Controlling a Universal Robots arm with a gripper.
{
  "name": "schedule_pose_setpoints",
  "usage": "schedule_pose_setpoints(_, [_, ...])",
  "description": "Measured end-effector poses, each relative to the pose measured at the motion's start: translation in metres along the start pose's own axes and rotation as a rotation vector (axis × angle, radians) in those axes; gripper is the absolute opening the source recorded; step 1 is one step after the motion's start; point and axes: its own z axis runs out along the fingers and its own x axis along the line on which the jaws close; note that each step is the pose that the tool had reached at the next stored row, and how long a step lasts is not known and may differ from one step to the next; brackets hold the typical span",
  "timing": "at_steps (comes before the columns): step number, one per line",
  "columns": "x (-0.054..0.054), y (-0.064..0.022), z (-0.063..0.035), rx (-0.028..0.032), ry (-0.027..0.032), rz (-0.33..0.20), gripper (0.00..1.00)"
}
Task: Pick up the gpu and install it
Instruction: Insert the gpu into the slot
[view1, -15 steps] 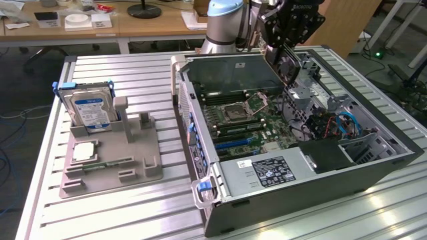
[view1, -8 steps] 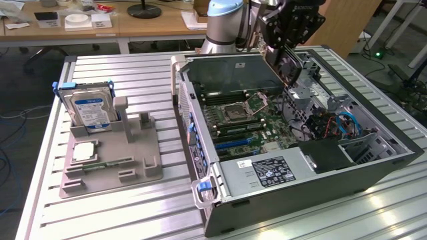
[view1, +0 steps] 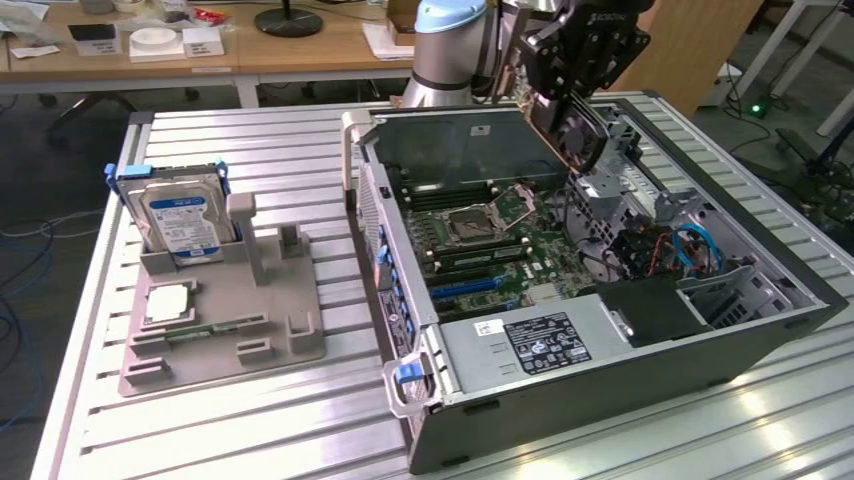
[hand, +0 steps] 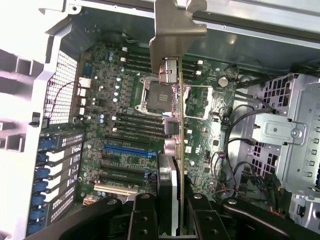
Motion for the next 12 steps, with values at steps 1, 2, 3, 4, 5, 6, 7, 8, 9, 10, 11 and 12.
schedule_pose_setpoints(1, [0.0001,-0.0002,0.0,0.0,0.0003,-0.005,0.28])
schedule_pose_setpoints(2, [0.0001,-0.0004,0.0,-0.0001,0.0006,-0.011,0.28])
schedule_pose_setpoints(3, [0.0001,-0.0005,0.0,-0.0001,0.0008,-0.018,0.28])
schedule_pose_setpoints(4, [0.0001,-0.0006,0.0,-0.0001,0.0011,-0.025,0.28])
schedule_pose_setpoints(5, [0.0001,-0.0007,0.0,-0.0001,0.0016,-0.034,0.28])
schedule_pose_setpoints(6, [0.0001,-0.0007,0.0,-0.0002,0.0021,-0.045,0.28])
schedule_pose_setpoints(7, [0.0001,-0.0008,0.0,-0.0002,0.0027,-0.058,0.28])
schedule_pose_setpoints(8, [0.0001,-0.0008,0.0,-0.0002,0.0034,-0.072,0.28])
schedule_pose_setpoints(9, [0.0001,-0.0008,0.0001,-0.0003,0.0041,-0.087,0.28])
schedule_pose_setpoints(10, [0.0001,-0.0008,0.0002,-0.0005,0.0047,-0.104,0.28])
schedule_pose_setpoints(11, [0.0001,-0.0008,0.0003,-0.0006,0.0054,-0.119,0.28])
schedule_pose_setpoints(12, [0.0001,-0.0008,0.0004,-0.0007,0.0062,-0.135,0.28])
